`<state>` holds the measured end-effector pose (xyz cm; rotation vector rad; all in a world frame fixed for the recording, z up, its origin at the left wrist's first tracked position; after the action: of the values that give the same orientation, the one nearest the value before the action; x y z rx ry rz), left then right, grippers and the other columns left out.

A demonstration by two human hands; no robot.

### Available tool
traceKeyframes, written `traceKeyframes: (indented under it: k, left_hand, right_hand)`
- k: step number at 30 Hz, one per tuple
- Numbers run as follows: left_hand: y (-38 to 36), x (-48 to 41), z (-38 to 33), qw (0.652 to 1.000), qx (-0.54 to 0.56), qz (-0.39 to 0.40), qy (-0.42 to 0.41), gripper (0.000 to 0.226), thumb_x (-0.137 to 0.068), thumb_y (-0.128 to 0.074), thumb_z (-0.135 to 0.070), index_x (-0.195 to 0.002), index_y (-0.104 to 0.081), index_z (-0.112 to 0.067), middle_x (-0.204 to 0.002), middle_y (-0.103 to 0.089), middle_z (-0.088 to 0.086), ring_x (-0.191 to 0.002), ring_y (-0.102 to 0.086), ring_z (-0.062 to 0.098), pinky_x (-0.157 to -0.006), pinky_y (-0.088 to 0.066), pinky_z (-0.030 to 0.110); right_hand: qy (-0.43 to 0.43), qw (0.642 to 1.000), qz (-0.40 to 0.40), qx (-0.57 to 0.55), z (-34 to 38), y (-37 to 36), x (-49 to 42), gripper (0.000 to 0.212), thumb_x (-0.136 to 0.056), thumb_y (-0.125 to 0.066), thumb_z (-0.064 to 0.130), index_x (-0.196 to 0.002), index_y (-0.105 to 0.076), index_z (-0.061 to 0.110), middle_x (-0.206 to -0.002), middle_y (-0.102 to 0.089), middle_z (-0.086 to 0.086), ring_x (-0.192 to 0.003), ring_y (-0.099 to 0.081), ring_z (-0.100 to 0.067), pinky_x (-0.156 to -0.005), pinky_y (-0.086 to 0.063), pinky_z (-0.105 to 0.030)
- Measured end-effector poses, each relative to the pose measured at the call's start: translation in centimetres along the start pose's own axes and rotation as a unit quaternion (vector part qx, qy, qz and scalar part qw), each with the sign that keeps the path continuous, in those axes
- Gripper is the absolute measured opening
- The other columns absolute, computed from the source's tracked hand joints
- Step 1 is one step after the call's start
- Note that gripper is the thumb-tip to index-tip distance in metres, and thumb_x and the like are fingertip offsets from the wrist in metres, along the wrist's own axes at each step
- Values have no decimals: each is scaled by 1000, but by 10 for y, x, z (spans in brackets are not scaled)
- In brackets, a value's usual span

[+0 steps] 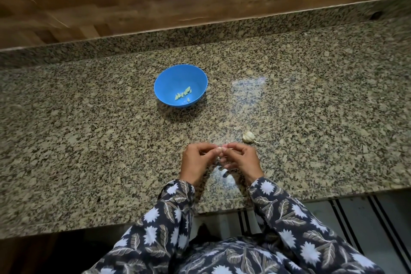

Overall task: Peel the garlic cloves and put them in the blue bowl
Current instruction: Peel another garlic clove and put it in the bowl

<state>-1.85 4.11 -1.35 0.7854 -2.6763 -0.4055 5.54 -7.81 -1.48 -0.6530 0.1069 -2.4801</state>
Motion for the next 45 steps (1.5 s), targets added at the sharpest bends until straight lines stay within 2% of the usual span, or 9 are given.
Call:
traceKeyframes:
  k: [5,14,22,26,31,35,39,42,45]
  left_hand:
    - [4,1,-2,981,177,6,77,12,-79,-69,-3,-90,-71,-6,-89,-72,13,-72,-66,17,-62,-55,23]
    - [0,1,0,991,128,23,-7,21,-75,-69,5,-90,-71,-10,-94,-71,4,-89,-68,17,-78,-56,26]
    - [-3,2,-4,976,210,13,63,17,-78,-66,8,-92,-69,-1,-91,-70,15,-77,-68,22,-66,-57,22]
    - [17,-1,5,962,236,-87,110,21,-81,-64,2,-102,-67,-3,-91,-71,12,-73,-68,19,-63,-57,23]
    - [74,-12,37,955,65,-261,122,20,-83,-64,-4,-102,-68,-7,-100,-68,6,-83,-65,13,-63,-52,17]
    - [86,-5,54,946,-118,-296,63,24,-90,-57,-7,-112,-64,-7,-117,-63,11,-104,-59,20,-71,-45,10]
    - [48,23,59,935,-287,-204,-46,51,-101,-27,-34,-147,-22,-12,-155,-14,3,-141,-14,12,-115,-17,33]
    - [17,35,71,922,-381,-68,-13,78,-87,6,-61,-145,19,-12,-152,26,5,-142,20,14,-114,12,32]
    - [-1,15,62,917,-398,-43,9,84,-81,13,-66,-144,23,-11,-151,27,8,-141,22,18,-109,18,33]
  right_hand:
    - [-18,998,2,-52,0,-2,0,16,-87,-56,1,-100,-59,-8,-73,-67,-10,-49,-63,-12,-44,-53,-22]
    - [-69,994,4,-79,1,-1,-1,16,-88,-58,7,-98,-58,-5,-77,-66,-13,-52,-64,-13,-51,-55,-21]
    - [-44,997,-17,-54,0,3,-3,9,-85,-55,-6,-85,-63,-3,-59,-67,-3,-50,-64,-10,-50,-54,-17]
    - [-45,995,-19,-84,-2,4,-4,8,-84,-56,-6,-88,-63,-4,-61,-69,-4,-50,-64,-11,-49,-54,-18]
    - [-58,993,-38,-100,-7,9,-6,10,-84,-60,0,-92,-62,-6,-68,-68,-10,-50,-64,-14,-50,-56,-25]
    - [-70,990,-68,-105,-11,12,-9,14,-85,-59,1,-96,-61,-6,-70,-68,-10,-52,-65,-14,-52,-56,-26]
    - [-43,986,-122,-104,-12,19,-7,14,-85,-60,4,-96,-62,-4,-68,-68,-9,-51,-64,-13,-53,-56,-24]
    - [27,978,-190,-76,-7,27,-1,13,-86,-57,3,-98,-62,-1,-75,-65,-11,-49,-61,-9,-47,-53,-19]
    - [107,958,-264,21,-1,40,4,17,-87,-56,2,-102,-63,4,-81,-64,-1,-57,-58,-1,-50,-49,-11]
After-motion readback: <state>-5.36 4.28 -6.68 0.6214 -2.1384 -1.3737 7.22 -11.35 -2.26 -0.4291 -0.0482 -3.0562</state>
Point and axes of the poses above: each hand's wrist, its own x-axis away from the middle knuckle, its own y-axis out of the back of the hand, z = x × y, the point moved 1 cm from there along -x, towards the middle knuckle
